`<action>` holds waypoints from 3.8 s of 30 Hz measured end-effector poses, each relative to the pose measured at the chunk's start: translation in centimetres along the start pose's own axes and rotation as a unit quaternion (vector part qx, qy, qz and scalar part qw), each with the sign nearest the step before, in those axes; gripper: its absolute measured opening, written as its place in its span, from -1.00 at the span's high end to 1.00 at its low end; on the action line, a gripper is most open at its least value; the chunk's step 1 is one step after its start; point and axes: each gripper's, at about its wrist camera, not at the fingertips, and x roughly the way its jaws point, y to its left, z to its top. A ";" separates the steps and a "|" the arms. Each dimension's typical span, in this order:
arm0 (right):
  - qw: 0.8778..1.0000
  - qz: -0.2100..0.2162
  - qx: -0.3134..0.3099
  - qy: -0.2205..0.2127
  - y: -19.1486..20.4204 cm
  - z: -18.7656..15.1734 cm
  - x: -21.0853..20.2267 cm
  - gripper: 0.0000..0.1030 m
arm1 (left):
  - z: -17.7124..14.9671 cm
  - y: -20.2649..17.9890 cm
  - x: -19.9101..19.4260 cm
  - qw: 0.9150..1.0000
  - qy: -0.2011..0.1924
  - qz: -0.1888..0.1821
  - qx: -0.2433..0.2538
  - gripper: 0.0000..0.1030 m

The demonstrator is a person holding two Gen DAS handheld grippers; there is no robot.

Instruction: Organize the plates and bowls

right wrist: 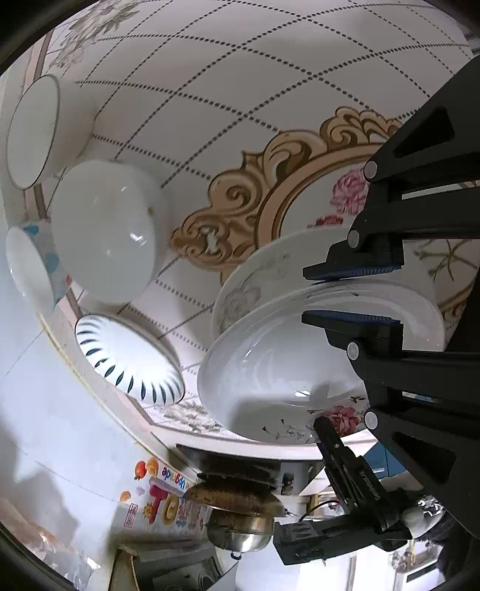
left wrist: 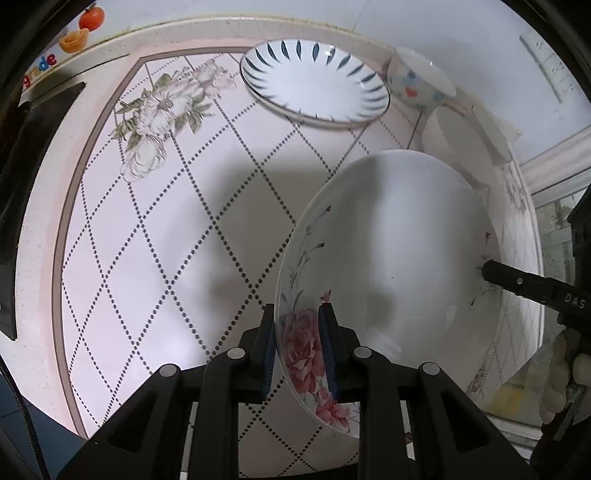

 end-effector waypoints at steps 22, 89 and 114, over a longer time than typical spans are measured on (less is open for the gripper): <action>0.999 -0.018 -0.018 0.031 -0.5 0.2 2.7 0.64 | 0.7 -1.4 2.0 0.996 0.016 0.075 0.036 0.60; 0.996 -0.060 0.062 0.025 5.1 25.3 9.0 0.08 | 22.8 5.7 7.7 0.998 0.062 -0.003 -0.026 0.30; 0.994 -0.103 0.003 0.027 6.4 25.4 12.2 0.77 | 22.8 6.3 7.6 0.998 0.050 -0.002 -0.033 0.62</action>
